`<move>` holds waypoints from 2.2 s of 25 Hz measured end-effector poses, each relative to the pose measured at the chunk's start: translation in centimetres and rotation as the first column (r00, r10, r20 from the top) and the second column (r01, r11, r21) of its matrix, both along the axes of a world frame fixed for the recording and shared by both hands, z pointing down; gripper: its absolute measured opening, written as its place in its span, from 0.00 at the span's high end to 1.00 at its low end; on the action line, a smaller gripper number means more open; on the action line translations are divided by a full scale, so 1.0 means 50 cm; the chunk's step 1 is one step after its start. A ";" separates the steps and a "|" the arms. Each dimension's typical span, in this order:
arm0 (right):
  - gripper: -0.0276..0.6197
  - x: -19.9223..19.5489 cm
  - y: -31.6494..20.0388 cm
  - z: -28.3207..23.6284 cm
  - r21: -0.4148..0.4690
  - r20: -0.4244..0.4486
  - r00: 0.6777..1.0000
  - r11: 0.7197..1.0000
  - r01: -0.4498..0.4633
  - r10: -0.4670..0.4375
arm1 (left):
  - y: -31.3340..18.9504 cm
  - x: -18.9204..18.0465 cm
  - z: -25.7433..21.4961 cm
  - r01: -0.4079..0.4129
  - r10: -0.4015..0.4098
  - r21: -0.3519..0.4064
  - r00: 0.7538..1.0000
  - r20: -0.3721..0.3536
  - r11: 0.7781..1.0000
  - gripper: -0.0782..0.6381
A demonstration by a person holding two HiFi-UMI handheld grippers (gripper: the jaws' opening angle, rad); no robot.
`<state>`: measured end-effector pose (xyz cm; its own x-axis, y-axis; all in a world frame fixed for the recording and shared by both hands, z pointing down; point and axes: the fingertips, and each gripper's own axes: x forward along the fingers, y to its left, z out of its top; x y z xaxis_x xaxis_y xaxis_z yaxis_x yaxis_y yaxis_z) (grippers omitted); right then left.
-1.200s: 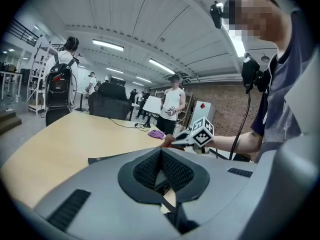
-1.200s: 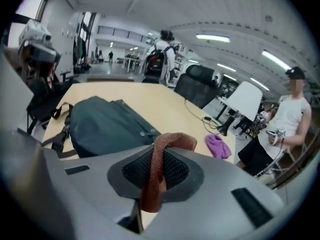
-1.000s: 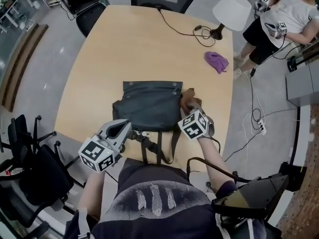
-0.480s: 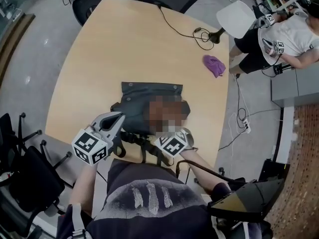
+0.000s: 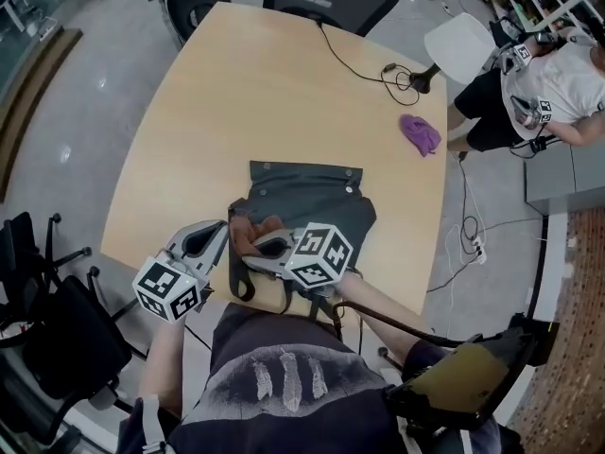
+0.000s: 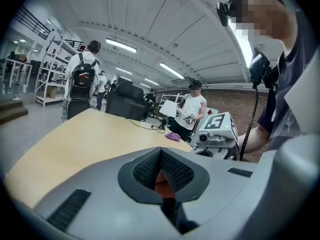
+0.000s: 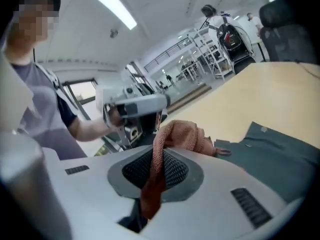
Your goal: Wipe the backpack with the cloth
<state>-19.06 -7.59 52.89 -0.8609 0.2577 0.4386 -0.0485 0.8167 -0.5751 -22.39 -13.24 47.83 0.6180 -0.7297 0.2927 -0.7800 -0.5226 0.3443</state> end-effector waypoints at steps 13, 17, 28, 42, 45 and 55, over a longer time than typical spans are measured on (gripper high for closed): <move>0.91 0.071 -0.277 0.164 0.330 -0.338 0.851 0.898 -0.292 0.401 | 0.038 -0.029 0.012 0.017 -0.017 -0.021 0.999 0.032 1.000 0.88; 0.91 0.101 -0.281 0.186 0.471 -0.407 0.840 0.870 -0.143 0.358 | 0.036 -0.020 0.017 -0.002 0.003 -0.029 0.999 0.032 1.000 0.88; 0.91 0.241 -0.337 0.207 0.606 -0.506 0.752 0.794 -0.037 0.422 | 0.017 0.040 0.010 -0.064 0.065 -0.028 0.997 0.032 0.998 0.88; 0.91 0.502 -0.428 0.185 0.658 -0.509 0.608 0.731 -0.181 0.609 | 0.000 0.117 -0.020 -0.113 0.113 -0.013 0.992 0.049 0.994 0.88; 0.91 0.580 -0.434 0.189 0.666 -0.536 0.548 0.721 -0.193 0.642 | -0.004 0.140 -0.014 -0.131 0.131 -0.011 0.988 0.076 0.991 0.88; 0.91 0.659 -0.506 0.060 0.797 -0.380 0.497 0.549 -0.252 0.780 | 0.015 0.203 0.011 -0.145 0.146 -0.017 0.979 0.142 0.989 0.88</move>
